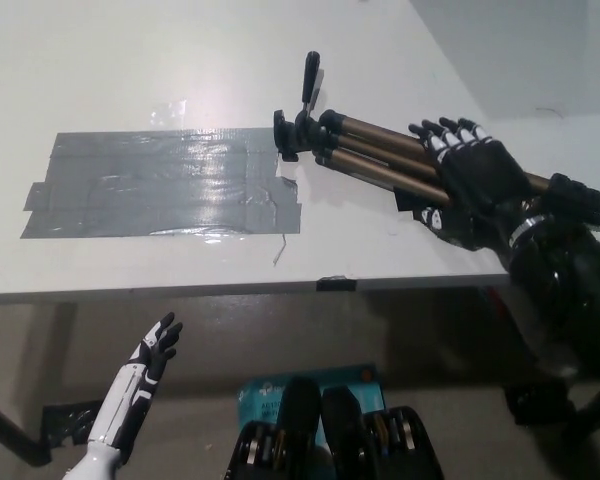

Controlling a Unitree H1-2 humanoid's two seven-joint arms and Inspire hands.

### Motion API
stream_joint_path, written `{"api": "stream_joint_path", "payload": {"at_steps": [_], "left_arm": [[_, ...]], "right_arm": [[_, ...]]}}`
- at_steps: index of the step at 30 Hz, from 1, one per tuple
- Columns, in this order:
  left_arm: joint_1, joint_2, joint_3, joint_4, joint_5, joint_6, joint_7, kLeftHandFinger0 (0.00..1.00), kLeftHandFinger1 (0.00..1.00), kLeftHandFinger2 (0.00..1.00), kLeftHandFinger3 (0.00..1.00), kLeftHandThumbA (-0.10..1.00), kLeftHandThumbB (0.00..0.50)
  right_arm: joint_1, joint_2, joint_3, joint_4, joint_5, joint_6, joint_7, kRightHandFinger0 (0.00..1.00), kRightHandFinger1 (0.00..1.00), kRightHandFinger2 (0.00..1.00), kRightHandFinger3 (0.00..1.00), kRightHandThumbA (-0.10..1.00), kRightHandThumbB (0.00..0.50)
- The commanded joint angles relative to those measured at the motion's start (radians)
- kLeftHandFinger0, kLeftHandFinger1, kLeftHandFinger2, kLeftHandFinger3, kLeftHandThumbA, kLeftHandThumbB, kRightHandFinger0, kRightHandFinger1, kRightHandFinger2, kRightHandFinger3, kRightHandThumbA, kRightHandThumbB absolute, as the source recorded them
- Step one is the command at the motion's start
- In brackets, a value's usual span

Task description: A person hands a tripod to the robot which it grabs with its right hand and places in the middle of the table in front of it

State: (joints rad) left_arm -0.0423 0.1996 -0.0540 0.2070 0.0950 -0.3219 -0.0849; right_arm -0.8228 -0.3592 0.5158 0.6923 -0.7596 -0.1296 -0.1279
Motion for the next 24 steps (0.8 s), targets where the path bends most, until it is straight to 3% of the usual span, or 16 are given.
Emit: {"api": "stream_joint_path", "payload": {"at_steps": [1,3,4,9,10,16,18,20,23,24], "left_arm": [[-0.007,0.02,0.006,-0.041,-0.006,0.004,-0.014,1.0,1.0,1.0,1.0,1.0,0.289],[-0.007,0.02,0.005,-0.036,-0.008,-0.006,-0.016,1.0,1.0,1.0,1.0,1.0,0.274],[-0.007,0.02,0.005,-0.032,-0.009,-0.013,-0.016,1.0,1.0,1.0,1.0,1.0,0.272],[0.004,0.021,0.003,-0.036,-0.002,-0.013,-0.014,1.0,1.0,1.0,1.0,1.0,0.282],[0.005,0.02,0.002,-0.034,0.001,-0.013,-0.012,1.0,1.0,1.0,1.0,1.0,0.279],[0.002,0.015,-0.002,-0.026,0.007,-0.018,-0.009,0.99,1.0,1.0,1.0,1.0,0.281],[-0.003,0.016,0.0,-0.02,0.012,-0.02,-0.005,1.0,1.0,1.0,1.0,1.0,0.278],[0.002,0.013,0.001,-0.021,0.007,-0.019,-0.005,0.98,1.0,1.0,1.0,1.0,0.277],[0.013,0.009,-0.006,-0.021,0.002,-0.014,-0.013,0.99,1.0,1.0,1.0,1.0,0.278],[0.018,0.008,-0.007,-0.021,0.001,-0.013,-0.013,0.99,1.0,1.0,1.0,1.0,0.278]], "right_arm": [[-0.131,-0.173,-0.191,-0.635,0.661,0.309,0.643,1.0,1.0,1.0,1.0,0.87,0.5],[-0.14,-0.188,-0.227,-0.74,0.705,0.336,0.616,1.0,1.0,1.0,1.0,0.84,0.5],[-0.139,-0.19,-0.243,-0.778,0.72,0.347,0.604,1.0,1.0,1.0,1.0,0.9,0.5],[-0.149,-0.193,-0.302,-0.878,0.747,0.349,0.549,1.0,1.0,1.0,1.0,0.77,0.5],[-0.164,-0.205,-0.303,-0.894,0.701,0.354,0.543,1.0,1.0,1.0,1.0,0.86,0.5],[-0.188,-0.238,-0.352,-0.981,0.618,0.4,0.526,1.0,1.0,1.0,1.0,0.9,0.5],[-0.134,-0.239,-0.393,-1.131,0.652,0.436,0.495,1.0,1.0,1.0,1.0,0.87,0.5],[-0.071,-0.228,-0.407,-1.244,0.641,0.426,0.456,1.0,1.0,1.0,1.0,0.92,0.5],[0.031,-0.205,-0.421,-1.399,0.683,0.432,0.411,1.0,1.0,1.0,1.0,0.89,0.451],[0.068,-0.193,-0.422,-1.443,0.705,0.431,0.394,1.0,1.0,1.0,1.0,0.84,0.426]]}}
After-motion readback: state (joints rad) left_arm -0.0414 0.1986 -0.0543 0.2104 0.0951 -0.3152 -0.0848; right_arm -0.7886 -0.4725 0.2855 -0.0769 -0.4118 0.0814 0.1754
